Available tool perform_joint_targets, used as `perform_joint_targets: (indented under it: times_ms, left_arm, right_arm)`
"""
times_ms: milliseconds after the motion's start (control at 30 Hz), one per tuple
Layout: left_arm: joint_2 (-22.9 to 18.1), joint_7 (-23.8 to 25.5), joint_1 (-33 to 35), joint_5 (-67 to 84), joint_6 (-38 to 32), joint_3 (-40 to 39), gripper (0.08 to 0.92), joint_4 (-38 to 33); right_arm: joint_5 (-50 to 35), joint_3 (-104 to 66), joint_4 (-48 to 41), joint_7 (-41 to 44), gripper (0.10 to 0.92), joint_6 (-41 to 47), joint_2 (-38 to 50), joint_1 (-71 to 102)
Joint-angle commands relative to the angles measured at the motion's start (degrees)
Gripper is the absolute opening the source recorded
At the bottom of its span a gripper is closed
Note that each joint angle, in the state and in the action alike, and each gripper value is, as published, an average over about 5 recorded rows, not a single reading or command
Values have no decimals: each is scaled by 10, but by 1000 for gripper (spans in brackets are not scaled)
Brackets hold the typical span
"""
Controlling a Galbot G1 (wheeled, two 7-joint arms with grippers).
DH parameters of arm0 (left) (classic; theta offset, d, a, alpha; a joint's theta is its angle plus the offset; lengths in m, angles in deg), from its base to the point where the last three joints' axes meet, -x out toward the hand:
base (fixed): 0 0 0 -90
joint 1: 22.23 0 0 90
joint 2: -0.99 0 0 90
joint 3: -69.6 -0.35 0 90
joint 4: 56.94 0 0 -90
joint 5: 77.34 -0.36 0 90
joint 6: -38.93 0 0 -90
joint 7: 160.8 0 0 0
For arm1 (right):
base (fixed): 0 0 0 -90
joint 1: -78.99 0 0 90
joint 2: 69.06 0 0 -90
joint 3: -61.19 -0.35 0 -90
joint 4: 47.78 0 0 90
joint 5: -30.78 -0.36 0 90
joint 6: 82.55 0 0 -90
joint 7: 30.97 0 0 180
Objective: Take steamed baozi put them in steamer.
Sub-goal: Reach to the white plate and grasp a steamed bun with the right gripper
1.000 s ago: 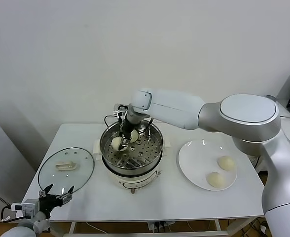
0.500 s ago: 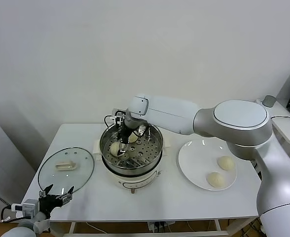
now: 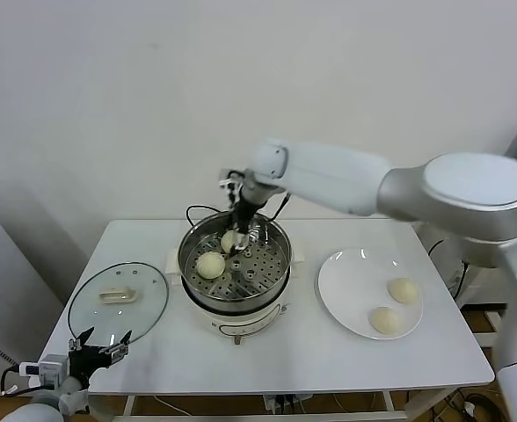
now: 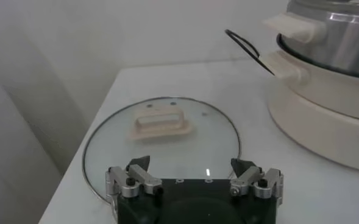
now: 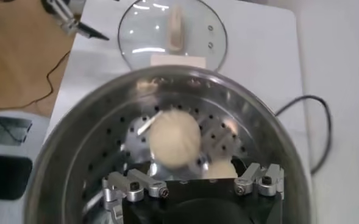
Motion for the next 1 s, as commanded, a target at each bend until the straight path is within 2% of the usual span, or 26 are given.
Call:
perform_joint_targets:
  times_ms: [33, 433, 1000]
  left_arm:
    - [0, 0, 0, 0, 1, 0, 823, -4]
    - [-4, -1, 3, -1, 3, 0, 823, -12]
    - [-6, -1, 8, -2, 4, 4, 823, -19]
  right_arm:
    - [50, 43, 76, 76, 823, -43, 144, -77]
    - [184, 54, 112, 81, 823, -115, 273, -17]
    - [291, -37, 90, 54, 823, -170, 321, 135]
